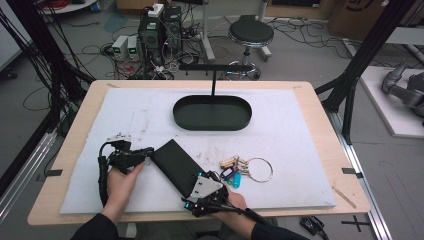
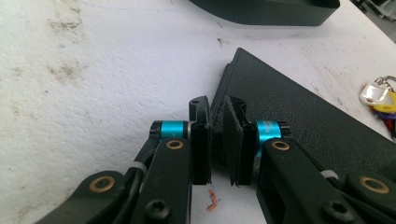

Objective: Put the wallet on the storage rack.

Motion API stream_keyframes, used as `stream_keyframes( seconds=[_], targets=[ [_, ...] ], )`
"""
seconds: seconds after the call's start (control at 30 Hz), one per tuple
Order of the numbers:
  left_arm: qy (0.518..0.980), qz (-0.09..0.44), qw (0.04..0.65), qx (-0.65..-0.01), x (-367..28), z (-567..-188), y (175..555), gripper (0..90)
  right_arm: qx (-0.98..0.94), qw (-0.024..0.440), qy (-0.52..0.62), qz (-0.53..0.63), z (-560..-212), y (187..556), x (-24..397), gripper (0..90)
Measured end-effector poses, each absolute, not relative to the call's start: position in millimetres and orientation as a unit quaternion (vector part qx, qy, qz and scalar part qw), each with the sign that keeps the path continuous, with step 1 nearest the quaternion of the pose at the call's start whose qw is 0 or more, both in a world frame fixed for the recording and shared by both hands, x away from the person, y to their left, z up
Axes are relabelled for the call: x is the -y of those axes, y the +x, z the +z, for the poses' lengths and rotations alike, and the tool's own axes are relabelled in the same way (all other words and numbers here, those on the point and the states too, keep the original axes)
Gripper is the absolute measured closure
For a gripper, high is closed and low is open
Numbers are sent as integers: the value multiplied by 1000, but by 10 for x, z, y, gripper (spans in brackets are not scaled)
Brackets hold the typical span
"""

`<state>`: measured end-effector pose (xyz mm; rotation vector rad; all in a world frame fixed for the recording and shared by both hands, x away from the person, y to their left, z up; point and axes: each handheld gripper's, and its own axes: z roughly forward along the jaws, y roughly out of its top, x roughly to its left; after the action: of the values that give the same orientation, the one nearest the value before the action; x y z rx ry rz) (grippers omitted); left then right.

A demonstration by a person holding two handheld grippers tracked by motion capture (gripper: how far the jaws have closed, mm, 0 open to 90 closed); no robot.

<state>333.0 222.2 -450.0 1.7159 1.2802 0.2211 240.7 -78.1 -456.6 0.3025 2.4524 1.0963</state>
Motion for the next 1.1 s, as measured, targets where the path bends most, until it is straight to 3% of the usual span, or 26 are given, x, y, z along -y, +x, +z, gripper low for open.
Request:
stream_keyframes(
  seconds=[0.2, 0.23, 0.3, 0.47, 0.63, 0.9, 1.1],
  targets=[
    [706, 94, 475, -517, -2205, -4498, 3327, 811, -892, 224, 99, 379, -4573, 2402, 752, 392],
    [706, 95, 475, -517, -2204, -4500, 3327, 811, -895, 216, 94, 380, -4554, 2413, 778, 479],
    [706, 95, 476, -516, -2205, -4501, 3329, 812, -895, 216, 87, 380, -4526, 2426, 820, 564],
    [706, 90, 480, -513, -2182, -4502, 3350, 813, -888, 213, 102, 395, -4423, 2529, 1021, 729],
    [704, 93, 494, -502, -2166, -4475, 3373, 811, -877, 209, 123, 414, -4328, 2625, 1165, 782],
    [700, 144, 526, -461, -2138, -4386, 3400, 541, -839, 183, 201, 472, -4099, 2938, 1475, 802],
    [699, 153, 556, -422, -2133, -4318, 3394, 481, -824, 166, 240, 485, -4058, 3079, 1591, 804]
  ],
)
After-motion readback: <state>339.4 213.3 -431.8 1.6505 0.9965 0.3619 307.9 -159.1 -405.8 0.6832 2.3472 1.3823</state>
